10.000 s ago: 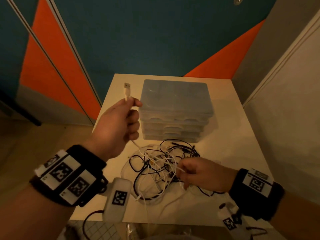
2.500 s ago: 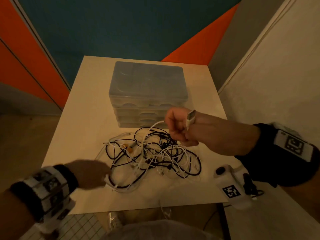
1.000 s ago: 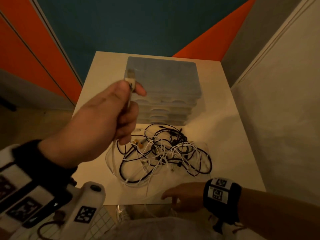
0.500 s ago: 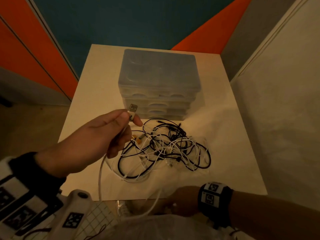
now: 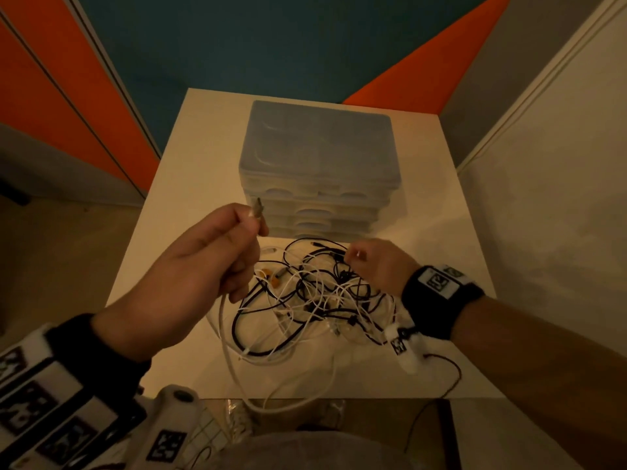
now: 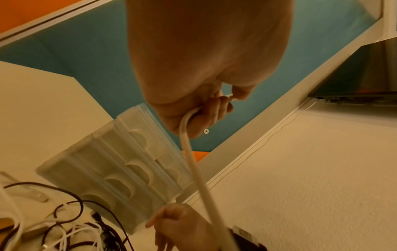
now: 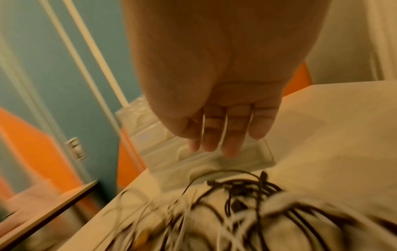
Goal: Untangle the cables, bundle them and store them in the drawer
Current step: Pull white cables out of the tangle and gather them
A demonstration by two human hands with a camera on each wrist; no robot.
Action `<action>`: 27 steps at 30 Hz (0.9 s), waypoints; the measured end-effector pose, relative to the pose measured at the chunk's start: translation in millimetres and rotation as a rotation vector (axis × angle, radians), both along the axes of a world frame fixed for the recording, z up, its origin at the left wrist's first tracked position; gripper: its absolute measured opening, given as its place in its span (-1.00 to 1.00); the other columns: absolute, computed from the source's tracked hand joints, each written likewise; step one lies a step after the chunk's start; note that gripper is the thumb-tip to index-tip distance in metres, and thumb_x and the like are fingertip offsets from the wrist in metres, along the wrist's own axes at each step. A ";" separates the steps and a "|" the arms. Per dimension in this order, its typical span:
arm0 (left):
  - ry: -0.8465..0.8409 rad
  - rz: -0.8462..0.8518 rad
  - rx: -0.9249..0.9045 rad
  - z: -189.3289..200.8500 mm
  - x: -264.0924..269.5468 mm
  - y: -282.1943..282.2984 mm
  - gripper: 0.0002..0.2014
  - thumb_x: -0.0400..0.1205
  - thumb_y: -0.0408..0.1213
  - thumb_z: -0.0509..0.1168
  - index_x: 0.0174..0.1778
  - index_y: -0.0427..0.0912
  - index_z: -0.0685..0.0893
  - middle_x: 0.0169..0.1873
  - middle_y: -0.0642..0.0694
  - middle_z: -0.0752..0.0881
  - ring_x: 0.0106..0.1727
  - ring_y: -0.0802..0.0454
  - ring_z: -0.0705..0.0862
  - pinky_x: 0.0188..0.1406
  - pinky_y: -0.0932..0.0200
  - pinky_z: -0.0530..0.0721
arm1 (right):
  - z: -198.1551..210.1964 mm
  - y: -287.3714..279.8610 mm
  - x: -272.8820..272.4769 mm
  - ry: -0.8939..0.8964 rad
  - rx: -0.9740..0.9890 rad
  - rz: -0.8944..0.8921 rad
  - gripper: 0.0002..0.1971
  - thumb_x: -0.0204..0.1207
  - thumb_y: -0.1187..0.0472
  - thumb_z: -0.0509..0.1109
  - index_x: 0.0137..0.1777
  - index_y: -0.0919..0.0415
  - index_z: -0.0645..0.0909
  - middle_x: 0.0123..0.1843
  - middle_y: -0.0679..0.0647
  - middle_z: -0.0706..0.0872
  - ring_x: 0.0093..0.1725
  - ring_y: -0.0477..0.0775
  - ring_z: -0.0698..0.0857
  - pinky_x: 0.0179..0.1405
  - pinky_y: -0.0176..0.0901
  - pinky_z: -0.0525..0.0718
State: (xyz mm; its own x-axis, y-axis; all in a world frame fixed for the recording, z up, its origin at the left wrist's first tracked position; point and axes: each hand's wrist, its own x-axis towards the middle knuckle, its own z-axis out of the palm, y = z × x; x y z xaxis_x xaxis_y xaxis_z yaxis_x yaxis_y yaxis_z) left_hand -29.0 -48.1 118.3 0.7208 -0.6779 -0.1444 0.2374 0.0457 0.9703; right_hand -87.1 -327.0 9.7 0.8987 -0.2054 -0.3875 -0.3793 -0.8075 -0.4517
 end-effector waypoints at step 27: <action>0.093 0.137 0.078 -14.1 -1.5 51.2 -0.72 0.63 0.00 0.19 -0.15 -0.14 0.63 -0.47 -0.09 0.39 -0.50 0.01 0.30 -0.57 0.15 0.35 | -34.1 133.2 43.7 -0.022 0.130 0.606 -0.71 0.63 0.13 0.24 0.29 0.00 0.65 0.22 0.01 0.65 0.15 0.02 0.64 0.14 -0.15 0.55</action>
